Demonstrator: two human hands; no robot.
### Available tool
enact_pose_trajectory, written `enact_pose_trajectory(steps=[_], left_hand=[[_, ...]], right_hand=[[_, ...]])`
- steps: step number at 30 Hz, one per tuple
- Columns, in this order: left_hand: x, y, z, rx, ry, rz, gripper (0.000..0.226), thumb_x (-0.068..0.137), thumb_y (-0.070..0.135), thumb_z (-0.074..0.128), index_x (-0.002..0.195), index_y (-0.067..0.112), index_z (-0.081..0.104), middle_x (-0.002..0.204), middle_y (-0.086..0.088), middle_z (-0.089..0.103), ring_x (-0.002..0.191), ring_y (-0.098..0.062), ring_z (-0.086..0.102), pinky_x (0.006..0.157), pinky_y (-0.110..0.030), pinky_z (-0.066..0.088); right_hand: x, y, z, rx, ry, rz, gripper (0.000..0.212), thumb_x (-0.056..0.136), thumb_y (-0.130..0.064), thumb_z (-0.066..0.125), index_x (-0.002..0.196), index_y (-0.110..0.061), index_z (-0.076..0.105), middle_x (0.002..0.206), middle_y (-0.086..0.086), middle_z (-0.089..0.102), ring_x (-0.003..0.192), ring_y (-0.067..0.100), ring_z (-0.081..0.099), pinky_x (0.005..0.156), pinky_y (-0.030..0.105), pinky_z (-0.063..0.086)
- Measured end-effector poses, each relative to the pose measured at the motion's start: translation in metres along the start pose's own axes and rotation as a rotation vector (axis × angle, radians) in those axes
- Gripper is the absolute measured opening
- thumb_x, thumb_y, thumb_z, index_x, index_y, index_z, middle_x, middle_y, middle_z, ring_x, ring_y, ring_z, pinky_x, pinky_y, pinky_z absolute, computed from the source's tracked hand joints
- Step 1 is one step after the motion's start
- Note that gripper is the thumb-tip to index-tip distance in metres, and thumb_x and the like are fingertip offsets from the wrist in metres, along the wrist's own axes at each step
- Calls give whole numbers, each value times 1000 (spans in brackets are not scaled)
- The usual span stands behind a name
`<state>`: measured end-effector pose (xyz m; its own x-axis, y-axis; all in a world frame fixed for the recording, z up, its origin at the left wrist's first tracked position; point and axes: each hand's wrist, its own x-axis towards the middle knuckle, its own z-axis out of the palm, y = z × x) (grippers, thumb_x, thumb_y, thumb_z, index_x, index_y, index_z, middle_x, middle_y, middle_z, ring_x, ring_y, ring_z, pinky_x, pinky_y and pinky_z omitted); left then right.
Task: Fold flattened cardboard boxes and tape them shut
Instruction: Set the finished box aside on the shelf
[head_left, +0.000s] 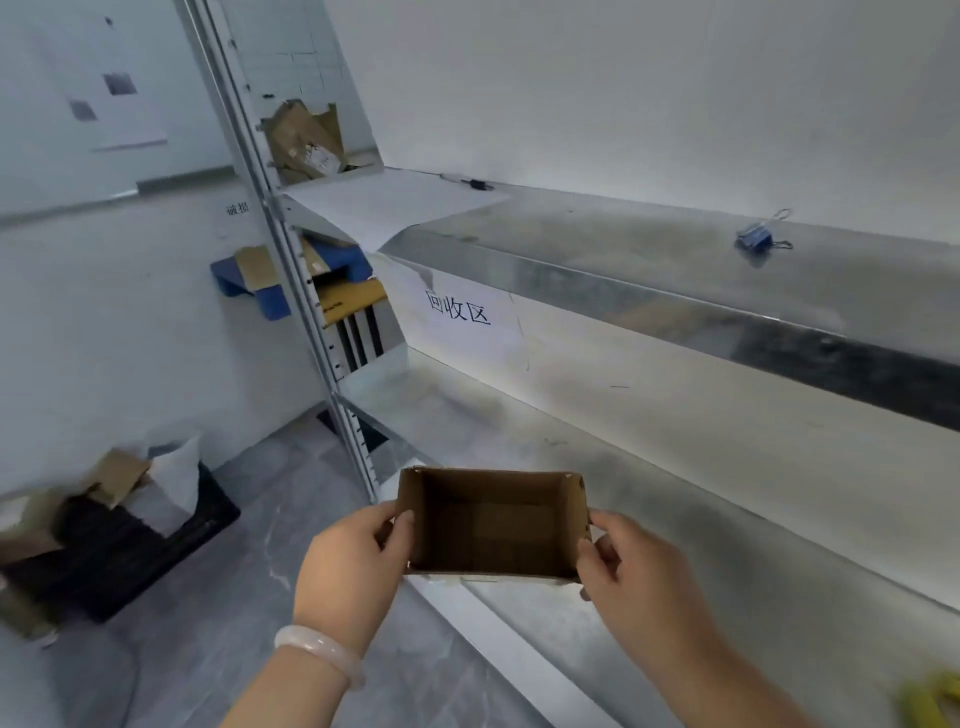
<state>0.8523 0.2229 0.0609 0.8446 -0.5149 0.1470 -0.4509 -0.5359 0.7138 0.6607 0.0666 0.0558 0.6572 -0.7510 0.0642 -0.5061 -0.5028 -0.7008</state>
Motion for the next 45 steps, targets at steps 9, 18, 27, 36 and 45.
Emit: enact_pose_trajectory(steps=[9, 18, 27, 36, 45], left_hand=[[131, -64, -13, -5, -15, -47, 15, 95, 31, 55, 96, 30, 69, 65, 12, 66, 62, -2, 61, 55, -24, 51], [261, -108, -36, 34, -104, -71, 14, 97, 36, 49, 90, 36, 61, 73, 11, 66, 65, -4, 61, 54, -19, 47], [377, -151, -26, -129, -431, -108, 10, 97, 33, 51, 97, 30, 61, 81, 4, 68, 71, -15, 67, 64, -34, 60], [432, -191, -15, -185, -805, -76, 19, 90, 47, 58, 91, 28, 59, 92, 5, 65, 82, -10, 64, 75, -35, 58], [450, -220, -25, 42, -613, 887, 9, 89, 46, 53, 96, 45, 57, 104, 27, 54, 95, 5, 52, 85, -8, 40]], right_hand=[[125, -50, 81, -21, -12, -47, 33, 98, -30, 52, 130, -30, 58, 68, -5, 63, 67, 8, 64, 67, 34, 56], [239, -105, 143, -77, -28, 11, 17, 99, -32, 51, 109, -26, 62, 78, -10, 67, 71, 6, 67, 70, 31, 59], [329, -136, 211, -153, 126, 279, 27, 99, -33, 47, 123, -29, 60, 92, -6, 66, 79, 11, 63, 78, 35, 54], [374, -180, 273, 452, 307, 666, 96, 89, -34, 69, 157, -22, 2, 155, 3, 35, 133, 25, 47, 102, 34, 43], [380, -198, 310, 623, 249, 760, 54, 94, -20, 58, 143, -30, 35, 114, -2, 61, 102, 19, 61, 90, 45, 56]])
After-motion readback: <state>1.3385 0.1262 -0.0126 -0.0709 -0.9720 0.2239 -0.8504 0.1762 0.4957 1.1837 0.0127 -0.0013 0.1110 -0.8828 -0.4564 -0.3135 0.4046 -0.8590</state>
